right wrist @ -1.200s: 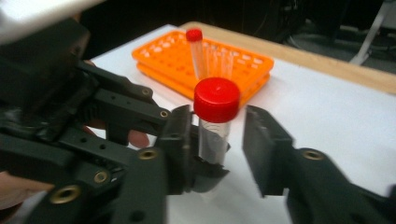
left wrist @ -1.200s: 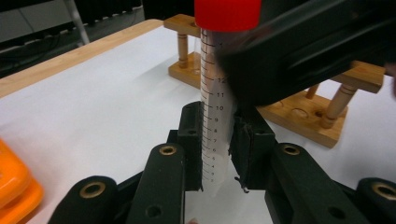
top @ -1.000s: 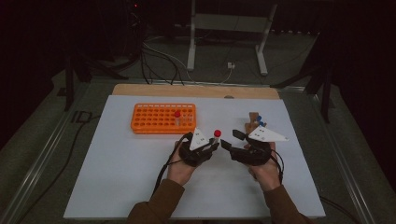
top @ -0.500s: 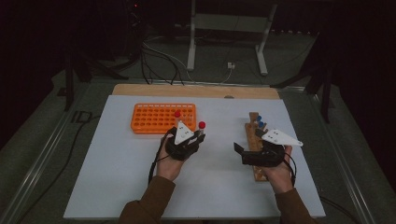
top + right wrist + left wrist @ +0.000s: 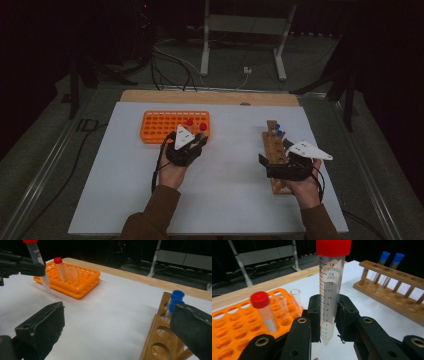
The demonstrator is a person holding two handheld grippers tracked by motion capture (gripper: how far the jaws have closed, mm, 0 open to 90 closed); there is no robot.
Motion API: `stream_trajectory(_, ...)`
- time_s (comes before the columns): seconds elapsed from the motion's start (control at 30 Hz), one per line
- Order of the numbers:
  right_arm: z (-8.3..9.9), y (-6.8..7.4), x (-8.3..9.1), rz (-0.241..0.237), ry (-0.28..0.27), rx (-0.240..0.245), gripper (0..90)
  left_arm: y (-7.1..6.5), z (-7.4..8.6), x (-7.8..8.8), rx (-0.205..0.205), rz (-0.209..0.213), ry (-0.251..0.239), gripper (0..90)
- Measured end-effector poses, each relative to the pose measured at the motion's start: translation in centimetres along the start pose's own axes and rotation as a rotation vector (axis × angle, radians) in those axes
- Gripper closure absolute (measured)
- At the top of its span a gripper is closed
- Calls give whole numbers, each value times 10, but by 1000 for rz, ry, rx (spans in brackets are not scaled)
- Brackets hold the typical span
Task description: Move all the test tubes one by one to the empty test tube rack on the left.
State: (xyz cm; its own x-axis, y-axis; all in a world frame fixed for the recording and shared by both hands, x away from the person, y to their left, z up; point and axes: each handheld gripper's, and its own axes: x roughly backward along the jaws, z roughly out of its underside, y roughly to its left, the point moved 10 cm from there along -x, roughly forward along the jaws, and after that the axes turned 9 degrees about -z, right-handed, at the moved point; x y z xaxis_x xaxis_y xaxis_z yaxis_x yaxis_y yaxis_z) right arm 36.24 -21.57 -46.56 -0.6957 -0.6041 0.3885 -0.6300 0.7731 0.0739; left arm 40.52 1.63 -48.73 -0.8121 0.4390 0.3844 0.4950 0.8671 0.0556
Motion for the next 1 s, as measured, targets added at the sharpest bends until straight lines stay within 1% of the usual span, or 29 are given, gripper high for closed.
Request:
stream_trajectory(0.13,-1,-3,3,5,-13,-10,0,10,-1,0,4,-24,-2,758)
stream_trajectory(0.3,-2,-6,6,12,-29,-21,0,23,-3,1,20,-60,-8,758)
stream_trajectory(0.43,-2,-8,8,18,-27,-28,0,35,-4,1,36,-93,-13,758)
stream_trajectory(0.5,-1,-9,8,22,-27,-34,0,40,-4,0,37,-109,-8,758)
stream_trajectory(0.6,-1,-10,9,23,-31,-37,0,48,-3,-3,45,-131,-3,758)
stream_trajectory(0.7,-2,-10,9,23,-37,-36,0,55,-1,-7,53,-142,9,758)
stream_trajectory(0.93,-2,-11,9,22,-37,-39,0,70,4,-18,88,-184,19,758)
stream_trajectory(1.0,-2,-11,10,23,-40,-40,0,73,5,-21,84,-202,25,758)
